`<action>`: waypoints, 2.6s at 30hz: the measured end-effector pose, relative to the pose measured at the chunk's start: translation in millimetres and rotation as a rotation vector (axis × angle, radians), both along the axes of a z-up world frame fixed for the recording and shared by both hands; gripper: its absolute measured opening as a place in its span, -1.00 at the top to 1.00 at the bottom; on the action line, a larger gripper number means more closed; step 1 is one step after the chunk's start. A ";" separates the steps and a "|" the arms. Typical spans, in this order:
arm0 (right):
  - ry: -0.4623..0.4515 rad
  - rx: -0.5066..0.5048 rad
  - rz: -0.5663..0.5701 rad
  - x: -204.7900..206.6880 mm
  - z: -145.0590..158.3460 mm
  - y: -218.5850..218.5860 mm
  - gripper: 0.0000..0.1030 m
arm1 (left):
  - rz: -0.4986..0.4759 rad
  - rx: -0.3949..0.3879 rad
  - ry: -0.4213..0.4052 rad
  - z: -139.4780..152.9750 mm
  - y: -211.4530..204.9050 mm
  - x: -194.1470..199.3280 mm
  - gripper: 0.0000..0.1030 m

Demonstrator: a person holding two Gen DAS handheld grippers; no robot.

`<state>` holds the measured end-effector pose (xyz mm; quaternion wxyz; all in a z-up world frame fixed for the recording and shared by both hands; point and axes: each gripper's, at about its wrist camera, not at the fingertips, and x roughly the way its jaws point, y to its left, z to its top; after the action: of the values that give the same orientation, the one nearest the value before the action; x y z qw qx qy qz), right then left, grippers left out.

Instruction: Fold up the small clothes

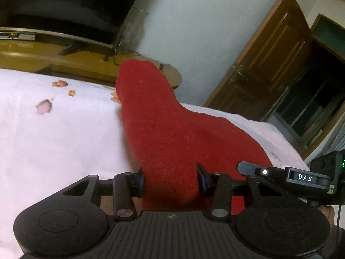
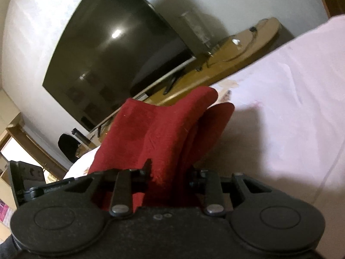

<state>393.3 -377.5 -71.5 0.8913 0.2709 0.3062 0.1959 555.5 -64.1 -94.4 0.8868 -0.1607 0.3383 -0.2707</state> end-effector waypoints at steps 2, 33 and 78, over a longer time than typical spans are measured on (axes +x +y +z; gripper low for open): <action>-0.010 -0.010 0.005 -2.1 7.4 12.0 0.44 | 0.001 -0.009 -0.006 6.2 14.5 -8.5 0.14; 0.162 0.082 0.115 5.1 -70.6 256.5 0.37 | 0.215 -0.160 0.179 -69.6 322.9 -112.6 -0.31; 0.027 -0.478 0.274 -86.3 -3.3 321.0 0.64 | 0.178 0.263 -0.002 -49.3 274.4 -215.1 -0.39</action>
<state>307.0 -56.4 -74.8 0.8911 0.0116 0.3892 0.2332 340.3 210.3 -143.7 0.9210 -0.0722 0.3544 -0.1445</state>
